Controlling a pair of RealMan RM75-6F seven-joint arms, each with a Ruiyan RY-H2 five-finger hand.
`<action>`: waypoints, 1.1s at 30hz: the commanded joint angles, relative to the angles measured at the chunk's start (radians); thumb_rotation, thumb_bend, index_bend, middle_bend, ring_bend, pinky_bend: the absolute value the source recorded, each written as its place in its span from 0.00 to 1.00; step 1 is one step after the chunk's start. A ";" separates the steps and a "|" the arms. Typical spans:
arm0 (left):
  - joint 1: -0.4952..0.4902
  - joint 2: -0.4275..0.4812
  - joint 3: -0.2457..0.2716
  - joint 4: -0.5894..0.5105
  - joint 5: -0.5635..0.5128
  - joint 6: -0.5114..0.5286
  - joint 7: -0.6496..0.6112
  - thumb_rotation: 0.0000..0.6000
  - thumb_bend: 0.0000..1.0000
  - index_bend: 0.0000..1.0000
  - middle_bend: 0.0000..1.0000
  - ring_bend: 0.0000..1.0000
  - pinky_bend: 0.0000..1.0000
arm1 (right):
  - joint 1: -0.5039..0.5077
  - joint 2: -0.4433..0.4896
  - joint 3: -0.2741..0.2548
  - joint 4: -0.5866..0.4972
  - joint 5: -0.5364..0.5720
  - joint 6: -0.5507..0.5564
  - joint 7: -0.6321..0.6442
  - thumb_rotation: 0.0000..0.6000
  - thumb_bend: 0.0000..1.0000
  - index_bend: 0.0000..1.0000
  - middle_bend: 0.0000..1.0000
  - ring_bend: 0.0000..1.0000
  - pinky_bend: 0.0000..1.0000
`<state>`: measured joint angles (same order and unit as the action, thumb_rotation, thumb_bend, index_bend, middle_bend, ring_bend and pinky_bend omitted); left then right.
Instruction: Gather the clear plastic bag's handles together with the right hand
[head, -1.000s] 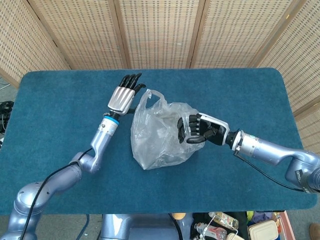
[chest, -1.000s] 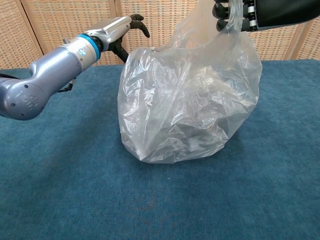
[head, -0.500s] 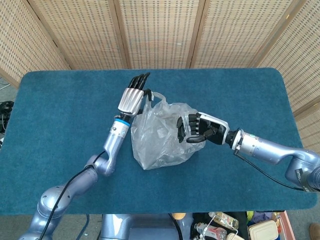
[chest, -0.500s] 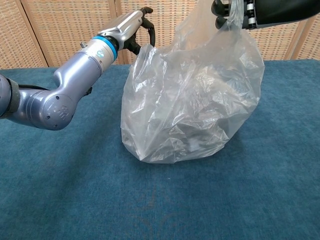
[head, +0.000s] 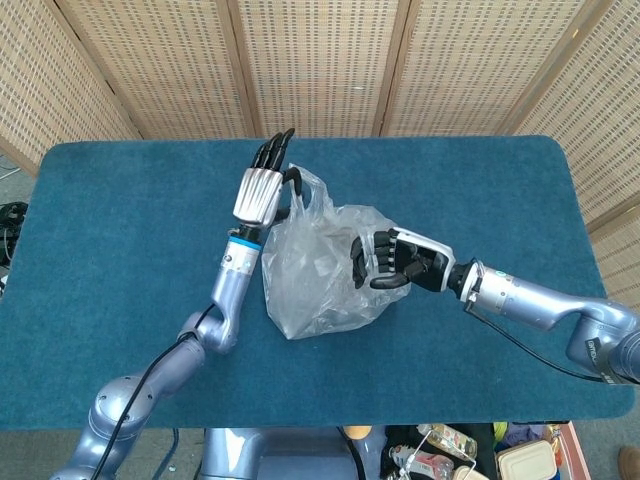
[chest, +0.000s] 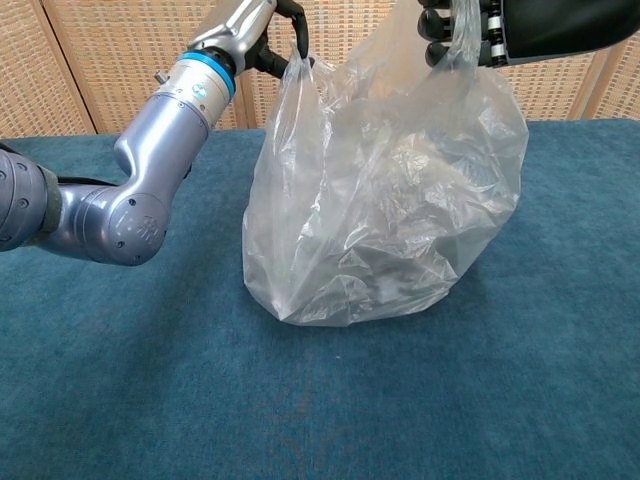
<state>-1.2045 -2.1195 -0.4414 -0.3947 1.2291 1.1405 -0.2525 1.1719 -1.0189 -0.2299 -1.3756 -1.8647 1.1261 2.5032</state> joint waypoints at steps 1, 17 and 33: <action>-0.011 -0.019 -0.025 0.022 -0.007 0.053 -0.071 1.00 0.43 0.65 0.00 0.00 0.10 | 0.001 -0.003 -0.001 0.002 0.001 0.000 0.000 1.00 0.03 0.45 0.58 0.46 0.42; -0.067 -0.003 -0.081 0.008 -0.031 0.111 -0.201 1.00 0.35 0.57 0.00 0.00 0.10 | 0.011 -0.003 -0.008 -0.007 0.000 0.002 -0.013 1.00 0.02 0.45 0.58 0.46 0.42; -0.050 0.000 -0.069 -0.028 -0.007 0.205 -0.283 1.00 0.27 0.36 0.00 0.00 0.11 | 0.017 -0.020 -0.011 -0.005 0.004 -0.005 -0.019 1.00 0.03 0.46 0.58 0.46 0.42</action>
<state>-1.2508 -2.1216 -0.5055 -0.4182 1.2258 1.3423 -0.5325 1.1892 -1.0393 -0.2413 -1.3807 -1.8607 1.1209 2.4846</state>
